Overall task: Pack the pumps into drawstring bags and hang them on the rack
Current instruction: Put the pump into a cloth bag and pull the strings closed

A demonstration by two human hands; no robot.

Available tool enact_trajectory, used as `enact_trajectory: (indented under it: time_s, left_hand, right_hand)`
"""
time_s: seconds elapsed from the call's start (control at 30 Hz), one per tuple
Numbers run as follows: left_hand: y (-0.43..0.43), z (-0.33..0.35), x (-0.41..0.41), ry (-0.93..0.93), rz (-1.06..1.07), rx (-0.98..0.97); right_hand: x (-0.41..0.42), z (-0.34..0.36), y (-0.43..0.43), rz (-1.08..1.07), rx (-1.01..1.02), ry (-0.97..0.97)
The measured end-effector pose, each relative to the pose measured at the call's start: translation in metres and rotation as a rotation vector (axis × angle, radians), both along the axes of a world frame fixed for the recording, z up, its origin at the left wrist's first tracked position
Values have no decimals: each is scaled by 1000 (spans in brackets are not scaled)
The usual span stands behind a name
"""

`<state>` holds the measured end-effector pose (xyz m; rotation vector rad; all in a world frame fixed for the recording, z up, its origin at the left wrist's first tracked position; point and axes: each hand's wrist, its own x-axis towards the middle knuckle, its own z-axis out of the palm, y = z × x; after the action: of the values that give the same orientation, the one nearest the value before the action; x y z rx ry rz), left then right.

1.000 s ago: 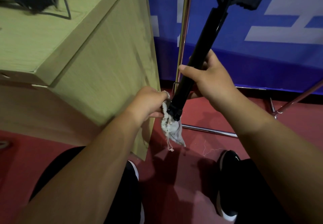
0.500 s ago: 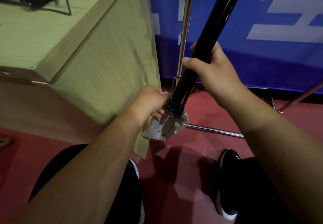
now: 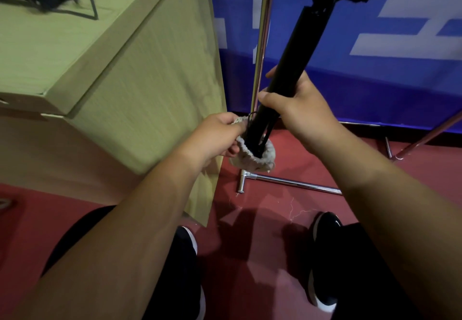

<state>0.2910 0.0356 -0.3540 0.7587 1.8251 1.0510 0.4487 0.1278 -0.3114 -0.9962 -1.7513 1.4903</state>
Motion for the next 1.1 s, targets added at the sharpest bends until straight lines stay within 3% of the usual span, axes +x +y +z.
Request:
enact_trajectory:
  time_s: [0.27, 0.37, 0.5, 0.63, 0.83, 0.97, 1.1]
  left_hand:
    - [6, 16, 3, -331, 145, 147]
    - [7, 22, 4, -456, 198, 218]
    - [1, 16, -2, -336, 83, 219]
    - [-1, 9, -3, -170, 38, 198]
    - [3, 9, -1, -95, 80, 247]
    - [3, 11, -4, -123, 178, 259]
    - [4, 14, -8, -138, 233, 276]
  right_hand:
    - [-8, -15, -7, 104, -84, -45]
    - [-14, -18, -8, 138, 88, -261]
    - [-11, -19, -12, 351, 255, -622]
    - [-6, -17, -12, 462, 258, -888]
    - [-2, -30, -9, 439, -51, -765]
    - [-1, -36, -4, 470, 143, -737]
    - [-4, -41, 0, 435, 114, -659]
